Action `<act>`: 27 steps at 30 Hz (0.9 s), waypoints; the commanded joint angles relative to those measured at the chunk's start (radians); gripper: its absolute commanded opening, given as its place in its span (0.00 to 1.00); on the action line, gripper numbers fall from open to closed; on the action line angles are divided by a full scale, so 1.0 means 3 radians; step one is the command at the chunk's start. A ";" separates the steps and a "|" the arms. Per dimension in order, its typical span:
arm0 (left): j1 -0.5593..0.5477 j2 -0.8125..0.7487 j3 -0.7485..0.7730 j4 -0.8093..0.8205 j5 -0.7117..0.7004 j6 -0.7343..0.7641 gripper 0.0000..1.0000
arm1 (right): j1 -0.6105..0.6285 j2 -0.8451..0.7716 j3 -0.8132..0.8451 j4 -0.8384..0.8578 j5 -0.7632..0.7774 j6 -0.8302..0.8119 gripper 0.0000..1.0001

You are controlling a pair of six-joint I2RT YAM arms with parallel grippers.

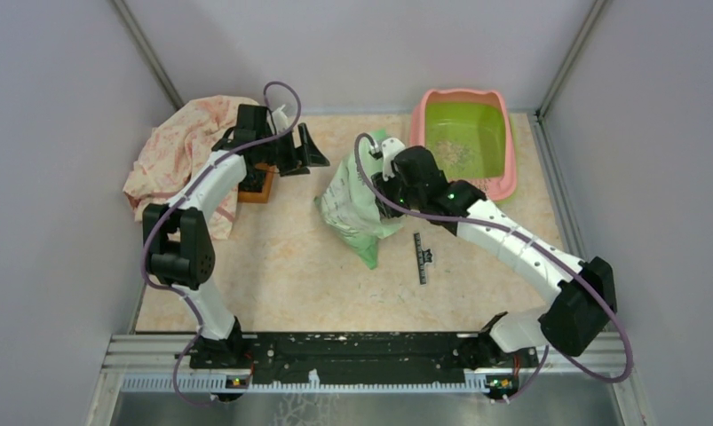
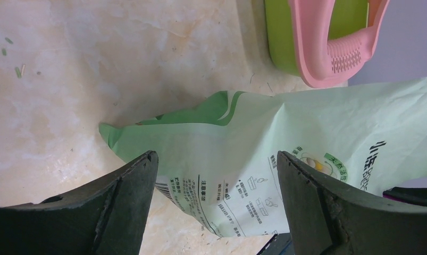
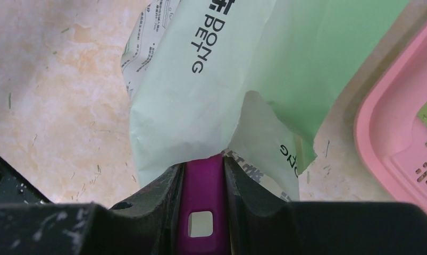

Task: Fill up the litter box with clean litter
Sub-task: 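Scoop the cat litter from the cat litter bag.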

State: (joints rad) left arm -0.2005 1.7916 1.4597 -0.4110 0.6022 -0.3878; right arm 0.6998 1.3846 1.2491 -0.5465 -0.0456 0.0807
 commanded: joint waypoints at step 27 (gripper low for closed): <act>0.0014 -0.0259 -0.0111 -0.0014 -0.0054 0.0030 0.87 | 0.0786 -0.1515 -0.2835 0.3292 0.1155 0.0116 0.00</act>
State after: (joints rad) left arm -0.2001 1.7527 1.4345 -0.4122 0.5900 -0.3882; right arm 0.8948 1.0172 0.4301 0.3595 0.2573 0.1242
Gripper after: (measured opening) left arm 0.870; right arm 0.283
